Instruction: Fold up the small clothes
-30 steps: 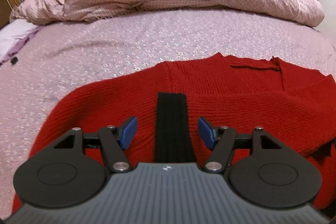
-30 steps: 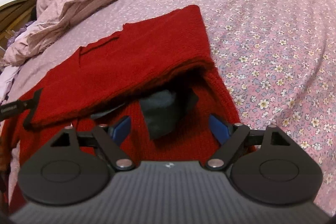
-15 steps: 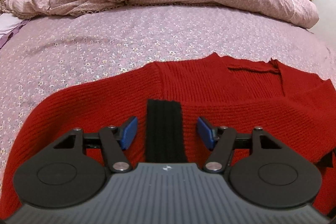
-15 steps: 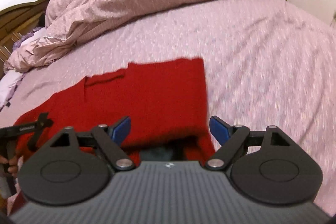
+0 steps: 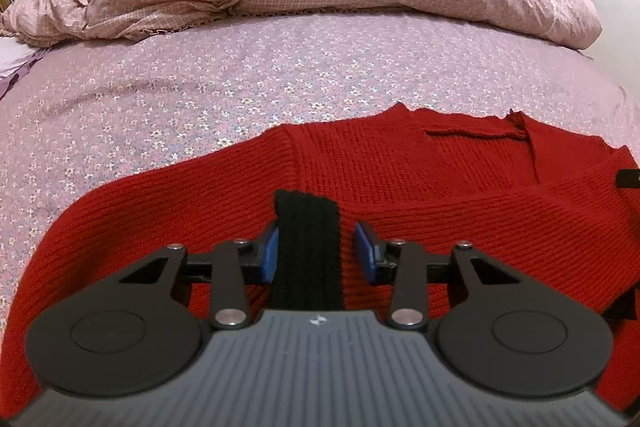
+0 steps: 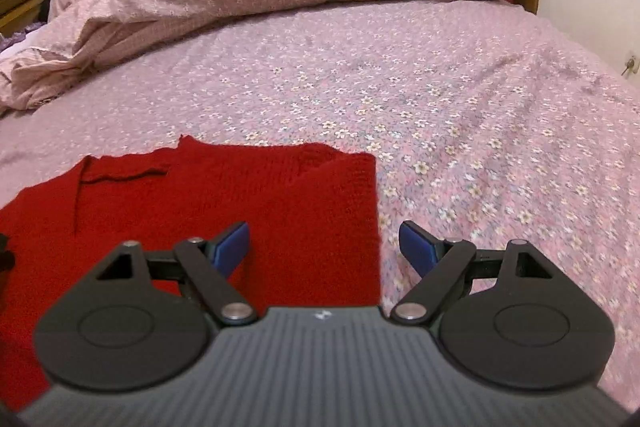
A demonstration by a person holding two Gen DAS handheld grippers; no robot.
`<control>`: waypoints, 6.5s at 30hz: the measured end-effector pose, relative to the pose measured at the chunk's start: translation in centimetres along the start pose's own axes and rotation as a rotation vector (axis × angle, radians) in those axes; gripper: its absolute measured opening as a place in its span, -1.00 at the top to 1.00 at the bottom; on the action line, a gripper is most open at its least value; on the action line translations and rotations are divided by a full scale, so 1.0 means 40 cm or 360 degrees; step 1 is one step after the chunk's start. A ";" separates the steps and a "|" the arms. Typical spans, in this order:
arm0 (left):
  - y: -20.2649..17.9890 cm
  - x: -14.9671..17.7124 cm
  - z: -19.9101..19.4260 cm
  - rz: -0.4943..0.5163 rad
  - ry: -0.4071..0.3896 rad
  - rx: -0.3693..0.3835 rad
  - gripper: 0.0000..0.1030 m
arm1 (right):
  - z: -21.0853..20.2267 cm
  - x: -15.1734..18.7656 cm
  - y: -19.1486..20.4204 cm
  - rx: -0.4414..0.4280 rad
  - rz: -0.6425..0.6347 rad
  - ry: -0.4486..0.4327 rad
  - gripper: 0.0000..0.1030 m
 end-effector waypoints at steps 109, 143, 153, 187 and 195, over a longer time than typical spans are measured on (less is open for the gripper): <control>0.185 0.414 -0.443 -0.1004 0.0013 -0.0085 -0.55 | -0.391 0.224 0.077 -0.0173 0.0021 -0.0285 -0.27; 0.407 0.456 -0.447 -0.1690 -0.0257 -0.0478 0.06 | -0.361 0.285 0.095 -0.0181 0.0008 -0.0165 -0.27; 0.434 0.370 -0.483 -0.1492 -0.0439 -0.0435 0.72 | -0.358 0.290 0.091 -0.0174 0.0017 -0.0158 -0.27; -0.148 -0.092 -0.267 -0.0550 -0.0417 0.0334 0.72 | -0.326 0.299 0.052 -0.0127 0.0073 -0.0116 -0.27; -0.200 -0.014 -0.169 -0.0395 -0.0239 0.0398 0.70 | -0.305 0.309 0.044 -0.0134 0.0103 -0.0051 -0.27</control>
Point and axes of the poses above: each gripper's, at about its wrist camera, not at the fingertips, and z roughly the way its jaws point, y to its left, x to its underside, the point moved 9 cm from there along z, roughly the way its jaws point, and after that the axes turned 9 degrees about z, right-handed, at the moved point
